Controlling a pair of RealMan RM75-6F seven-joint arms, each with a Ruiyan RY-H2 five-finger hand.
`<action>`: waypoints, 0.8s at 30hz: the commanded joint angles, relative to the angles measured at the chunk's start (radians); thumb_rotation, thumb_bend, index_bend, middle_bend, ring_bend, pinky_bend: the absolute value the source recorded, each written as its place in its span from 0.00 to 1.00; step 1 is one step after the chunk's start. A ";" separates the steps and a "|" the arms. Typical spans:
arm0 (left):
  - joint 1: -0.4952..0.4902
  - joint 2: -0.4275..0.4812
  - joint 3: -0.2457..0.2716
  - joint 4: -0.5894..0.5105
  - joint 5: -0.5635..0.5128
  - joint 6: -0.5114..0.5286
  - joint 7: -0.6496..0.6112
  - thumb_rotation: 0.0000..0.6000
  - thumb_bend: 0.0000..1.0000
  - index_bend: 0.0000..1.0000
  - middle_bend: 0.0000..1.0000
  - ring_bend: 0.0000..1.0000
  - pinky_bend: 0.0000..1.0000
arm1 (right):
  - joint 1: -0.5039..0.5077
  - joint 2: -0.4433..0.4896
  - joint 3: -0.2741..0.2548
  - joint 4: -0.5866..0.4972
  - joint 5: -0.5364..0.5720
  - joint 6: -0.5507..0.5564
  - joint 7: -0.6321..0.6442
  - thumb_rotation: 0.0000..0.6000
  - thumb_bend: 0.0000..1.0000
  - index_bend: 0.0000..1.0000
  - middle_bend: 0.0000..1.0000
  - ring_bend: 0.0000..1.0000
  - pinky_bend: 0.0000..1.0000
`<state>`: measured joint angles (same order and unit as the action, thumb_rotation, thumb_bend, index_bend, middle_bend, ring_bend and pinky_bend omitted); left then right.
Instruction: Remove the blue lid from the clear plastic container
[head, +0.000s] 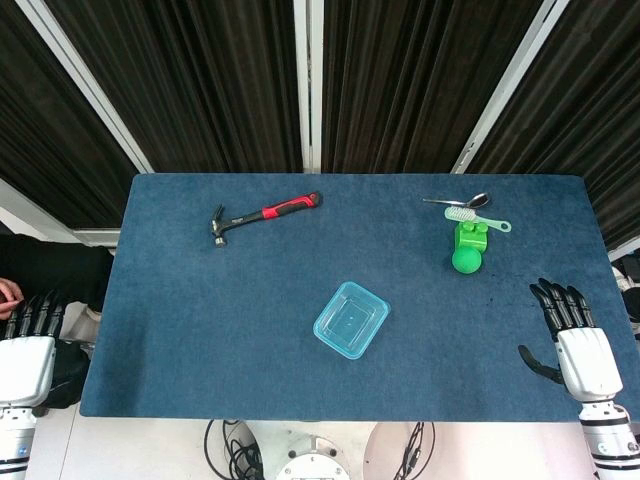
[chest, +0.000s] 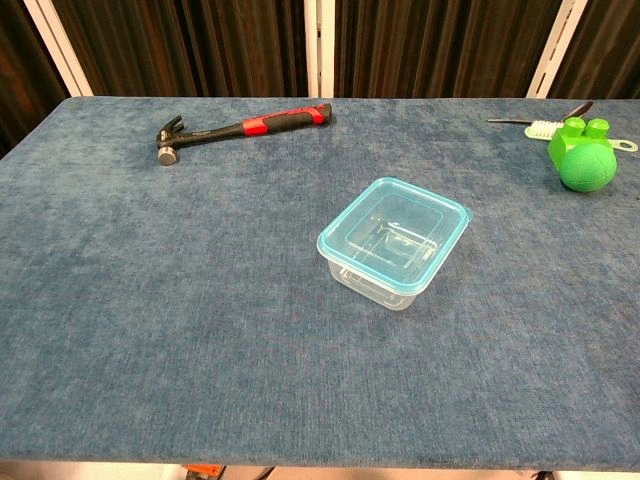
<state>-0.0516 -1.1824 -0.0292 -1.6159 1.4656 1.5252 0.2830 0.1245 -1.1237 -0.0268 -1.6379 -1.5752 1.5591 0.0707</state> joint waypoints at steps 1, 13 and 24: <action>0.000 -0.001 -0.001 -0.002 0.000 0.000 0.001 1.00 0.00 0.00 0.00 0.00 0.00 | 0.009 0.002 0.006 -0.002 -0.006 -0.020 0.000 1.00 0.17 0.00 0.00 0.00 0.00; -0.008 -0.011 -0.005 -0.002 0.007 -0.006 0.002 1.00 0.00 0.00 0.00 0.00 0.00 | 0.084 -0.028 0.020 0.002 -0.047 -0.146 -0.035 1.00 0.17 0.00 0.00 0.00 0.00; -0.009 -0.017 -0.002 -0.003 0.022 -0.003 -0.003 1.00 0.00 0.00 0.00 0.00 0.00 | 0.308 -0.306 0.094 0.155 -0.058 -0.404 -0.148 1.00 0.03 0.00 0.00 0.00 0.00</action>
<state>-0.0612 -1.1997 -0.0316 -1.6184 1.4871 1.5220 0.2806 0.3767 -1.3614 0.0445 -1.5357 -1.6246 1.2076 -0.0583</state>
